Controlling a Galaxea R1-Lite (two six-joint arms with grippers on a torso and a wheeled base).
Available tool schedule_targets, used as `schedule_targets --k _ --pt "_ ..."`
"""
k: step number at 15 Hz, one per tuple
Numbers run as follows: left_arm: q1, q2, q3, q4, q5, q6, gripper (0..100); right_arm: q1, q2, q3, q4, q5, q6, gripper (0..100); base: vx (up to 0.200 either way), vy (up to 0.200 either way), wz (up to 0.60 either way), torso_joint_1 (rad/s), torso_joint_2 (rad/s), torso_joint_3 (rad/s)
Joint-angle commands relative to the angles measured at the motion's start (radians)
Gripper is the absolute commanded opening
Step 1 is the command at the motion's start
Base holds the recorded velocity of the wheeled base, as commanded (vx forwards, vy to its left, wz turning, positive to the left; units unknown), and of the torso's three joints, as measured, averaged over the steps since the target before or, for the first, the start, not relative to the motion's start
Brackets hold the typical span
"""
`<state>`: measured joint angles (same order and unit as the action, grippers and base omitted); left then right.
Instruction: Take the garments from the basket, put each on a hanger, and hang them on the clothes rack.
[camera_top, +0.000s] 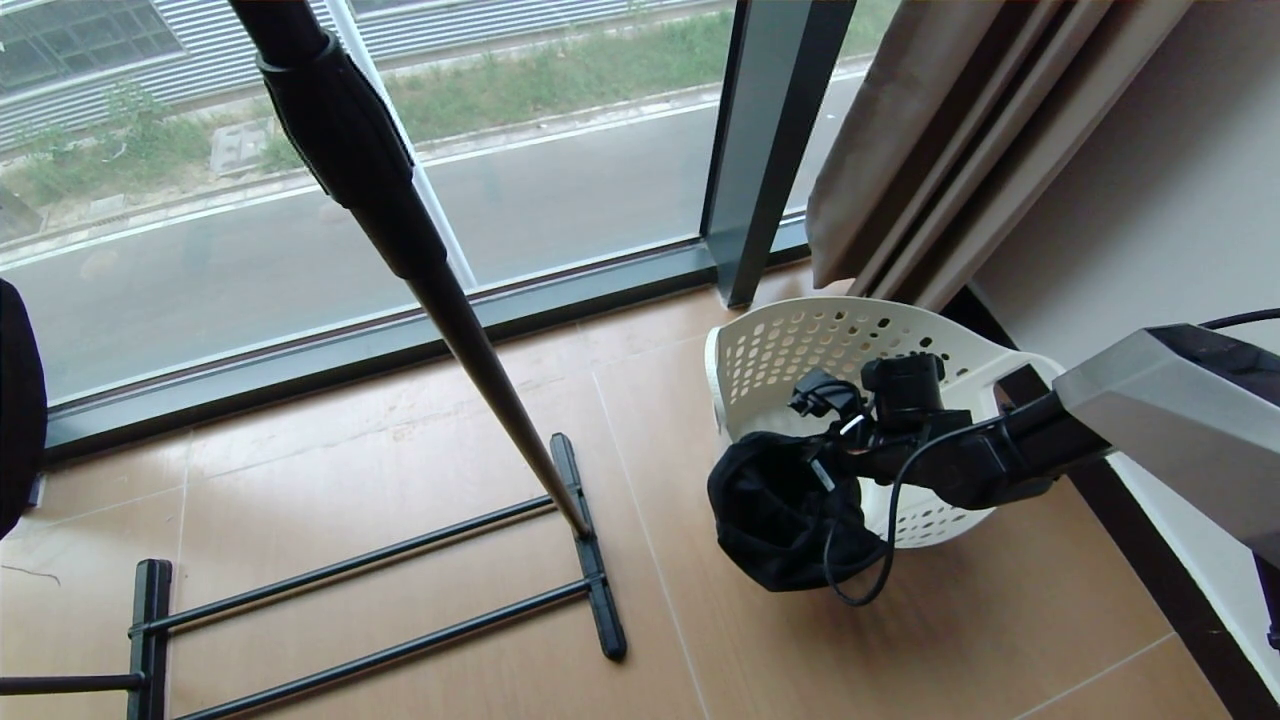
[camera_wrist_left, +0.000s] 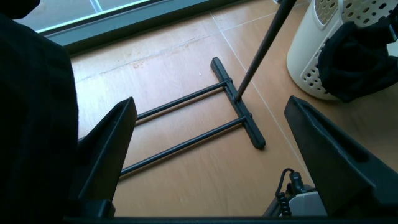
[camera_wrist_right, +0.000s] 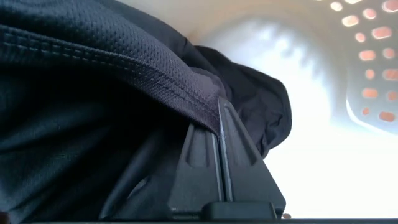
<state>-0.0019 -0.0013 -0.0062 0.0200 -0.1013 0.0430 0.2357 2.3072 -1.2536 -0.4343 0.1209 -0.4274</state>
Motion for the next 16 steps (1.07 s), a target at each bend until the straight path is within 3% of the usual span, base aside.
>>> schedule_targets --k 1,5,6,7,9,10,11,13,16 --pt "0.0 0.001 0.0 0.0 0.0 0.0 100 0.0 -0.094 0.053 -0.006 0.0 -0.001 0 0.0 0.0 0.0 0.0 0.0 0.0" --pt "0.0 0.001 0.0 0.0 0.0 0.0 100 0.01 -0.359 0.281 -0.098 -0.001 -0.001 0 0.0 0.0 0.0 0.0 0.0 0.0" --pt "0.0 0.001 0.0 0.0 0.0 0.0 100 0.031 -0.529 0.415 -0.103 -0.001 -0.001 0 0.0 0.0 0.0 0.0 0.0 0.0" --pt "0.0 0.001 0.0 0.0 0.0 0.0 100 0.053 -0.611 0.47 -0.1 -0.001 -0.001 0 0.0 0.0 0.0 0.0 0.0 0.0" --pt "0.0 0.001 0.0 0.0 0.0 0.0 100 0.166 -0.859 0.596 -0.083 -0.099 0.006 0 0.0 0.0 0.0 0.0 0.0 0.0" --pt "0.0 0.001 0.0 0.0 0.0 0.0 100 0.181 -0.879 0.603 -0.081 -0.112 0.006 0 0.0 0.0 0.0 0.0 0.0 0.0" --pt "0.0 0.001 0.0 0.0 0.0 0.0 100 0.324 -1.017 0.637 -0.054 -0.234 0.01 0 0.0 0.0 0.0 0.0 0.0 0.0" --pt "-0.001 0.001 0.0 0.0 0.002 0.0 100 0.481 -1.16 0.634 0.026 -0.363 0.01 0 0.0 0.0 0.0 0.0 0.0 0.0" --pt "-0.001 0.001 0.0 0.0 -0.002 0.003 100 0.548 -1.287 0.634 0.074 -0.375 0.01 0 0.0 0.0 0.0 0.0 0.0 0.0"
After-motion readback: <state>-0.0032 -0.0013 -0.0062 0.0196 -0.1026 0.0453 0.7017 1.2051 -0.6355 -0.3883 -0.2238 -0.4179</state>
